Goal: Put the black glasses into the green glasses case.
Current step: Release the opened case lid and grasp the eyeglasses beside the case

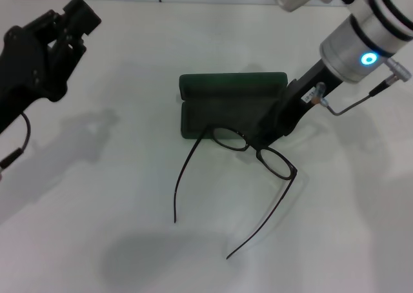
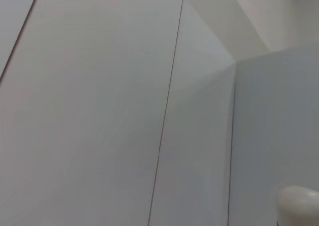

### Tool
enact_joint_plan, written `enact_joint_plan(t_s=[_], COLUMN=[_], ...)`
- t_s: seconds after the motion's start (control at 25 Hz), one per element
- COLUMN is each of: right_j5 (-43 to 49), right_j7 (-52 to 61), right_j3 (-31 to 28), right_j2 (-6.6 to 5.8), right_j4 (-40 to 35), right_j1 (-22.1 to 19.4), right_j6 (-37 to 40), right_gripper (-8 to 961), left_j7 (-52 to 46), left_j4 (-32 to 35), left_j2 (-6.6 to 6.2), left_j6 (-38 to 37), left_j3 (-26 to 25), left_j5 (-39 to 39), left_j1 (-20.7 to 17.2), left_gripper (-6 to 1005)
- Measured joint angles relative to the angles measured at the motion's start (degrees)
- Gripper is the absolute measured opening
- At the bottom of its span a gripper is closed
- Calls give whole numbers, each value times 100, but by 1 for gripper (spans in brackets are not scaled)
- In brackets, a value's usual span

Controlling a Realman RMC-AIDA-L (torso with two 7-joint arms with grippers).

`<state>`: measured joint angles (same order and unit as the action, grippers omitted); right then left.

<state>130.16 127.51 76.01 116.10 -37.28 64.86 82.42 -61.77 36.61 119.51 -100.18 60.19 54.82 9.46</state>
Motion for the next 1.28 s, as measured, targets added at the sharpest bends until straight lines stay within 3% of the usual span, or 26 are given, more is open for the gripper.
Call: enact_joint_plan(t_s=[0.28,0.84,1.12,1.28], right_j5=[-96,-484,-1064,-1177], right_j7=[39,183,141,123], right_j3=[217,670,1469,1816], right_j2=[14,8,9,9], right_j4=[493,695,684,611], right_j1=[155,83,27,-40], right_j6=[-289,-730,-1090,-1295], right_gripper=[423,364,335,228], left_j7=[305,743,747,749], left_j4=[-352,-927,-980,-1128], left_j2=[-11,-27,-17,-17], left_j6=[-134,-190,-191,-194], left_j3=[7,8,5,6], left_j5=[316,436,504,504], left_j1=[2,51,98,160], left_gripper=[131,107,94,87])
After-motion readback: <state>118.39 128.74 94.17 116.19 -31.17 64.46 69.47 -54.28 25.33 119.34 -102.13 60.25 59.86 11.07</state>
